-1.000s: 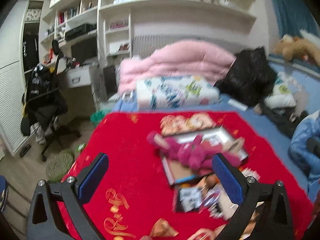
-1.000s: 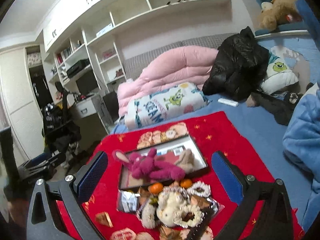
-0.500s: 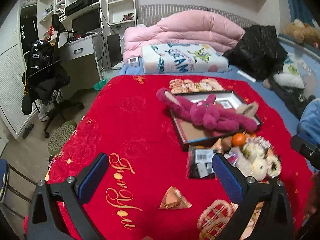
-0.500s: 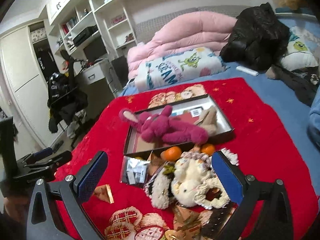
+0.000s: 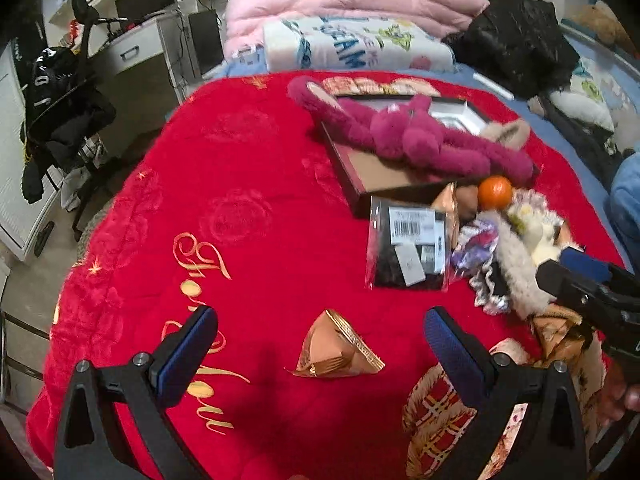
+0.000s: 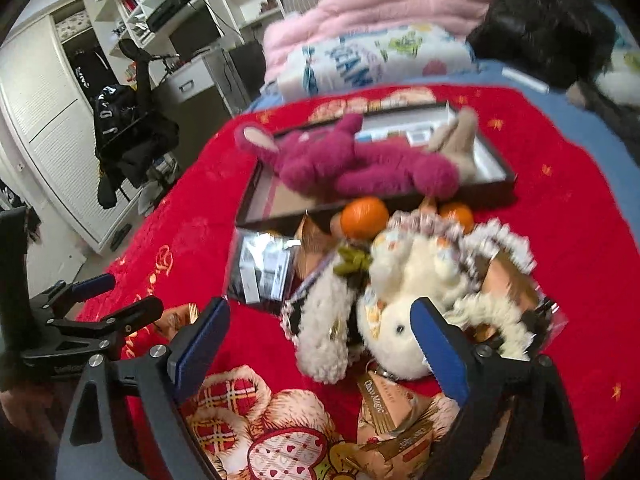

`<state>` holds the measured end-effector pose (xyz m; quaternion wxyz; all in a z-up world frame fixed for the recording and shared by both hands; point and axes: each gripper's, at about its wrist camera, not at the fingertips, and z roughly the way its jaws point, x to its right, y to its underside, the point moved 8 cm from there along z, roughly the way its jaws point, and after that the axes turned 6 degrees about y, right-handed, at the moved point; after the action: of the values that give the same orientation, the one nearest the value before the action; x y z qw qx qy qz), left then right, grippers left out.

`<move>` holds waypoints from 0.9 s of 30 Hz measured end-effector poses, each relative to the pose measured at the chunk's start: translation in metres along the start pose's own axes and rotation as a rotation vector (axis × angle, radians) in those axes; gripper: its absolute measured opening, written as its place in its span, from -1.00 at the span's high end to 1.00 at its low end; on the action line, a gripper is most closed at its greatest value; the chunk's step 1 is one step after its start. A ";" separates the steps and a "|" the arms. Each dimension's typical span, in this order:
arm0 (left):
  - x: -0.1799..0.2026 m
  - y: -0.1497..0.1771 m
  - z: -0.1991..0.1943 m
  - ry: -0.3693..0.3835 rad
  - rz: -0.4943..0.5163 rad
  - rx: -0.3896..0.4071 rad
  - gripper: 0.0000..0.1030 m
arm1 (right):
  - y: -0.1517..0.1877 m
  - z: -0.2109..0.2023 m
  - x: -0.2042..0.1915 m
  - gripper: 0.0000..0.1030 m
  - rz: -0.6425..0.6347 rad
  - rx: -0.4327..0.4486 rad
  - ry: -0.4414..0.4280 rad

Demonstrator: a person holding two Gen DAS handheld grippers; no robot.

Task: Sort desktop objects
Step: 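Move the left gripper to the gold-wrapped triangular snack while the right gripper approaches the white plush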

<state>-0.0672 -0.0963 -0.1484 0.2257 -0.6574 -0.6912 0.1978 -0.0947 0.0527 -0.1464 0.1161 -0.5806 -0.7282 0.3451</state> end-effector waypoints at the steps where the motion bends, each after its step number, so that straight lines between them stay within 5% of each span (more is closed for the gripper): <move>1: -0.001 0.001 0.005 -0.012 -0.001 -0.011 -1.00 | 0.002 0.004 0.001 -0.67 0.005 -0.012 -0.012; 6: -0.006 0.010 0.029 -0.010 -0.037 -0.080 -1.00 | 0.007 0.013 -0.002 -0.63 -0.009 -0.037 -0.009; 9: -0.006 0.012 0.042 -0.031 -0.031 -0.099 -1.00 | 0.008 0.014 -0.004 -0.31 0.008 -0.057 -0.039; 17: -0.005 0.027 0.070 -0.034 -0.038 -0.157 -1.00 | 0.024 0.034 -0.005 -0.08 -0.002 -0.124 -0.010; 19: -0.007 0.028 0.072 -0.024 -0.053 -0.161 -1.00 | 0.024 0.036 0.006 0.41 0.032 -0.135 0.011; 24: -0.008 0.026 0.073 -0.033 -0.077 -0.077 -1.00 | 0.025 0.036 0.010 0.43 0.055 -0.146 -0.017; 27: -0.008 0.024 0.073 -0.040 -0.089 -0.097 -1.00 | 0.030 0.040 0.004 0.43 0.014 -0.173 0.013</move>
<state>-0.0889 -0.1012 -0.2224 0.1882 -0.6320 -0.7330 0.1670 -0.0952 0.0447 -0.1959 0.0677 -0.5956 -0.7505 0.2781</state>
